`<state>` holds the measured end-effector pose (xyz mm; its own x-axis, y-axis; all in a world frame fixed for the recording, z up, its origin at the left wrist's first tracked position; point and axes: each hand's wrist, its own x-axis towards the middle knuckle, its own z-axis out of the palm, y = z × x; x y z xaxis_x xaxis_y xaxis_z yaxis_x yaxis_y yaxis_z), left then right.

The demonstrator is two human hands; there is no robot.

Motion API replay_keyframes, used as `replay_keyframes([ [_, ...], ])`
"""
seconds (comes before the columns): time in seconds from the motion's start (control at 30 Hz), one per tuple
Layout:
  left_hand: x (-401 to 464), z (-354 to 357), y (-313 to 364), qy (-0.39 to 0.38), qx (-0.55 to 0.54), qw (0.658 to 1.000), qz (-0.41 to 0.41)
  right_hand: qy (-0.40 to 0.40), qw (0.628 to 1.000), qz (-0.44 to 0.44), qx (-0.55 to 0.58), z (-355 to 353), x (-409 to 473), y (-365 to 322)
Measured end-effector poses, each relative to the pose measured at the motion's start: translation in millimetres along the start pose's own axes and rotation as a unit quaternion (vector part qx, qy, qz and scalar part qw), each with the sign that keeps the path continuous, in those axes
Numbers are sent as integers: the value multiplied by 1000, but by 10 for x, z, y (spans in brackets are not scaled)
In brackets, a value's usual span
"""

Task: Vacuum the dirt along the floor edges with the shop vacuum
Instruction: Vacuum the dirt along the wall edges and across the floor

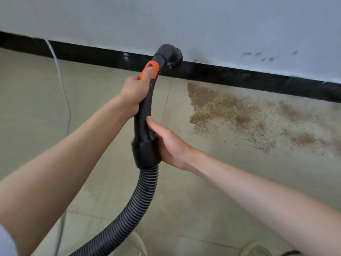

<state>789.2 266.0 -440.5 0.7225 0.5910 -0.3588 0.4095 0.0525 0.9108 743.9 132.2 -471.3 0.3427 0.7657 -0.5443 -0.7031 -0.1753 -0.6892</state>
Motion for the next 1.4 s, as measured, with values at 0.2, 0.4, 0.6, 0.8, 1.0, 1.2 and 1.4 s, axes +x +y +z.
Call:
replay_keyframes([
  [0.2, -10, 174, 251, -7, -7, 1000, 23, 148, 942, -153, -258, 4, -128, -164],
  [0.4, 29, 224, -255, -48, 53, 996, -61, 170, 924, -99, -329, -219, -70, 94],
  [0.6, 201, 387, -664, -64, 102, 989, -90, 162, 911, -50, -375, -606, 143, 82],
  [0.8, 369, 686, -823, -43, 130, 983, -121, 152, 916, -34, -370, -938, 342, 65],
  [1.0, 491, 923, -945, -58, 177, 977, -108, 169, 920, -43, -350, -1161, 415, 198],
  [1.2, 418, 1303, -935, -91, 214, 969, -76, 211, 923, -63, -315, -1475, 261, 322],
  [1.4, 326, 1713, -903, -141, 225, 963, -40, 273, 914, -82, -289, -1741, 37, 405],
])
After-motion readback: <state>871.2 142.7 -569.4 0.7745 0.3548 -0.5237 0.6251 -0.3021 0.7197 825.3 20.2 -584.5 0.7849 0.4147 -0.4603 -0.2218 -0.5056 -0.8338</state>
